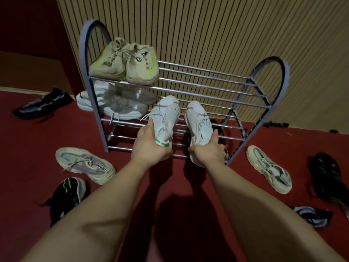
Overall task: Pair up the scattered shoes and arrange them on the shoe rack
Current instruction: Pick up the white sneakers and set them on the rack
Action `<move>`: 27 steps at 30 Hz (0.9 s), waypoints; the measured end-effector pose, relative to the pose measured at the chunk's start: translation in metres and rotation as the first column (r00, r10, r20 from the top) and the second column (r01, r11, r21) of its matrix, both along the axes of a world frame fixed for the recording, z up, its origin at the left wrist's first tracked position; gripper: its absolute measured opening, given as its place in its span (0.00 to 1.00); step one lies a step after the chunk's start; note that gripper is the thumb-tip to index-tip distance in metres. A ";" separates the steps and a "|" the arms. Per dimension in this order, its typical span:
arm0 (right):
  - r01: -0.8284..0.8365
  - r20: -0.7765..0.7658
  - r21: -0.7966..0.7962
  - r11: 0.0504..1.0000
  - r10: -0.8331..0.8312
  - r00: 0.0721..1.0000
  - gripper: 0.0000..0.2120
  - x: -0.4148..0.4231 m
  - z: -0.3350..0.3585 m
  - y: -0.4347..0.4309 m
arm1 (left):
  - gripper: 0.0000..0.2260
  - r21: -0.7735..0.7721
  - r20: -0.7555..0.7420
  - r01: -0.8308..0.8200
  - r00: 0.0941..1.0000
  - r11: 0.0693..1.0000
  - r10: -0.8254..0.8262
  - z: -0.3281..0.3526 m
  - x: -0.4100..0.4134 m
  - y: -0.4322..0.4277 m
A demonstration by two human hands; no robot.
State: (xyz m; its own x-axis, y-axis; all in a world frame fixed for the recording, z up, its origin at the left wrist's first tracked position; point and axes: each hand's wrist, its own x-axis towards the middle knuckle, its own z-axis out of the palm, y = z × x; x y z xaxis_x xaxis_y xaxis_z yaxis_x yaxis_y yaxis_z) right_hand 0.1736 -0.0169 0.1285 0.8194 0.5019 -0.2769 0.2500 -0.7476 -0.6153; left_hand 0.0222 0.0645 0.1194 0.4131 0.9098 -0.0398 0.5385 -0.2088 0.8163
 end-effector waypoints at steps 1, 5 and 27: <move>-0.009 0.002 0.011 1.000 0.009 1.000 0.49 0.009 -0.001 0.007 | 0.46 0.010 -0.009 -0.016 1.000 1.000 0.016 0.001 0.009 0.005; -0.058 0.010 0.035 0.998 0.058 0.998 0.48 0.046 -0.006 0.031 | 0.45 0.030 -0.065 -0.099 0.993 0.995 0.101 -0.002 0.046 0.022; -0.370 -0.131 0.170 0.913 0.394 0.910 0.58 0.090 -0.022 0.046 | 0.63 0.016 -0.050 0.210 0.977 0.978 -0.209 -0.049 0.067 0.087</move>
State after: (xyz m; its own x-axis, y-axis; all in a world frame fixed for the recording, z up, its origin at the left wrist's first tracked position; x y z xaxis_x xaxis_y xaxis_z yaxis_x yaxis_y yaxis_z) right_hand 0.2633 0.0292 0.1067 0.5080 0.8102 -0.2925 0.3896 -0.5190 -0.7609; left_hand 0.0890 0.1515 0.0705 0.5924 0.8043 -0.0463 0.5196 -0.3375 0.7849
